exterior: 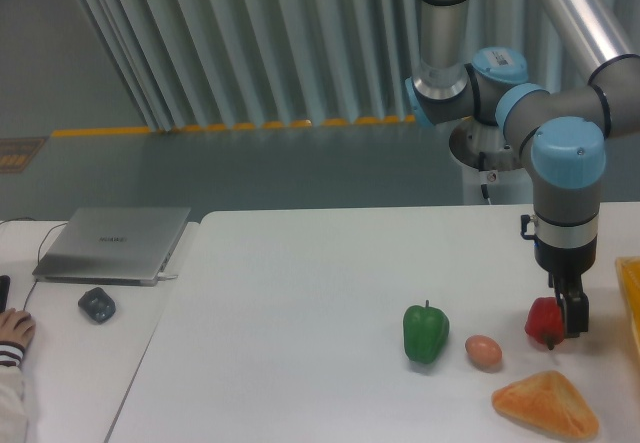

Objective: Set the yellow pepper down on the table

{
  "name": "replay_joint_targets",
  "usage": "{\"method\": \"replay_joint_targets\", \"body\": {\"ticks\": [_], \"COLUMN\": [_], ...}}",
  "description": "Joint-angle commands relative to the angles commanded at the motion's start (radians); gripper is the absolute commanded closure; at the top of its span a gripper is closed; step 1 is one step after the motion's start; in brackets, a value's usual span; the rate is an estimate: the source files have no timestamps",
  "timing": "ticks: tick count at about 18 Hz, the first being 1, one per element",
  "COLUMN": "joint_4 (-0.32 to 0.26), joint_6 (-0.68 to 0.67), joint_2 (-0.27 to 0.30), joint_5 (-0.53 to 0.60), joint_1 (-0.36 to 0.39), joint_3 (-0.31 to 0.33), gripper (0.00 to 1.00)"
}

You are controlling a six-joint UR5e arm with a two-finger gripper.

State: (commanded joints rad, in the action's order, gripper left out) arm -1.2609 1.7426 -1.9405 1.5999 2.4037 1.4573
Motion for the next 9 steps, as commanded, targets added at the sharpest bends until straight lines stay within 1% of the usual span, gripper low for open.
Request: {"method": "replay_joint_targets", "body": {"ticks": [6, 7, 9], "joint_4": [0.005, 0.012, 0.061], "joint_6": [0.000, 0.000, 0.000], "joint_2": [0.005, 0.003, -0.003], "joint_5": [0.002, 0.000, 0.002], "joint_1": [0.009, 0.015, 0.015], "joint_3": [-0.003, -0.003, 0.000], "gripper": [0.00, 0.00, 0.00]}}
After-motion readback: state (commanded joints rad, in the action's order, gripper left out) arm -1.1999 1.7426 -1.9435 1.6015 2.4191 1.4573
